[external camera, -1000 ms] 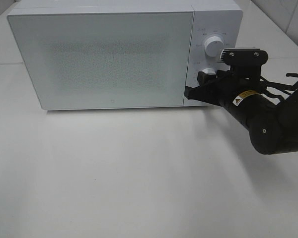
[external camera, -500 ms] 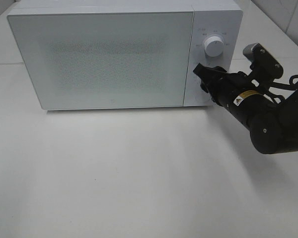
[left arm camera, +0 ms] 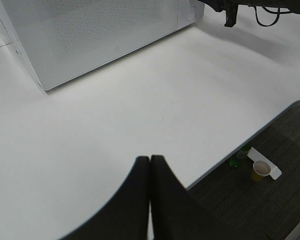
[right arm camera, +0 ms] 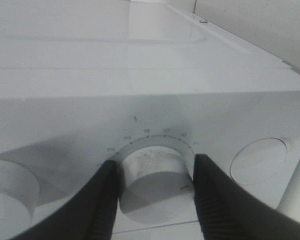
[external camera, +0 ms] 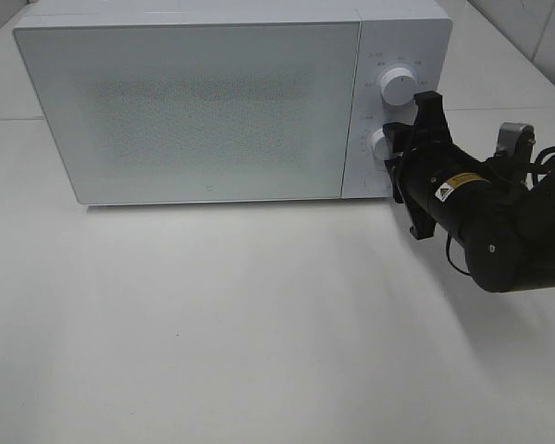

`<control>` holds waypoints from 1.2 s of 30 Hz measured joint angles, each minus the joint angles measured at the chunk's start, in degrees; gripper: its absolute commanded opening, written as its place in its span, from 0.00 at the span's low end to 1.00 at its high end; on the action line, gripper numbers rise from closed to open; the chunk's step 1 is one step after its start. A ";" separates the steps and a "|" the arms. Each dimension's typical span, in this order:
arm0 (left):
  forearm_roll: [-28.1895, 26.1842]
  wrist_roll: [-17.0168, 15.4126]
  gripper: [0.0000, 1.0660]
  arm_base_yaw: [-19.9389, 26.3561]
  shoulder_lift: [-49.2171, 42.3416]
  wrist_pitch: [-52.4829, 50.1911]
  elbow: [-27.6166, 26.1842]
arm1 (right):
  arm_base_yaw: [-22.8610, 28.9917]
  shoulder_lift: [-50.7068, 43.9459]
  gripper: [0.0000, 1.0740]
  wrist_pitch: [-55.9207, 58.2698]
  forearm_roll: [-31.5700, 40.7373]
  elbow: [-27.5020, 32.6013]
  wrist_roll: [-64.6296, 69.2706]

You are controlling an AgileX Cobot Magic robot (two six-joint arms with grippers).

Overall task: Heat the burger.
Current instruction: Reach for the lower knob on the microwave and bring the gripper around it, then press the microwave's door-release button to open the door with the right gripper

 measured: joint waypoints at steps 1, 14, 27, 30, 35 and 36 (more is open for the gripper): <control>0.00 0.00 0.00 0.00 0.00 0.00 0.00 | 0.00 0.00 0.00 0.00 0.00 0.00 0.00; 0.00 0.00 0.00 0.00 0.00 0.00 0.00 | 0.00 0.00 0.23 0.00 0.00 0.00 0.06; 0.00 0.00 0.00 0.00 0.00 0.00 0.00 | 0.00 -0.06 0.62 -1.49 -2.69 0.00 -6.88; 0.00 0.00 0.00 0.00 0.00 0.00 0.00 | 0.00 -0.06 0.62 -1.49 -3.84 0.00 -8.48; 0.00 0.00 0.00 0.00 0.00 0.00 0.00 | -0.17 -0.06 0.61 -0.63 -10.08 -0.06 -14.38; 0.00 0.00 0.00 0.00 0.00 0.00 0.00 | -0.17 -0.06 0.61 -0.63 -10.08 -0.06 -14.38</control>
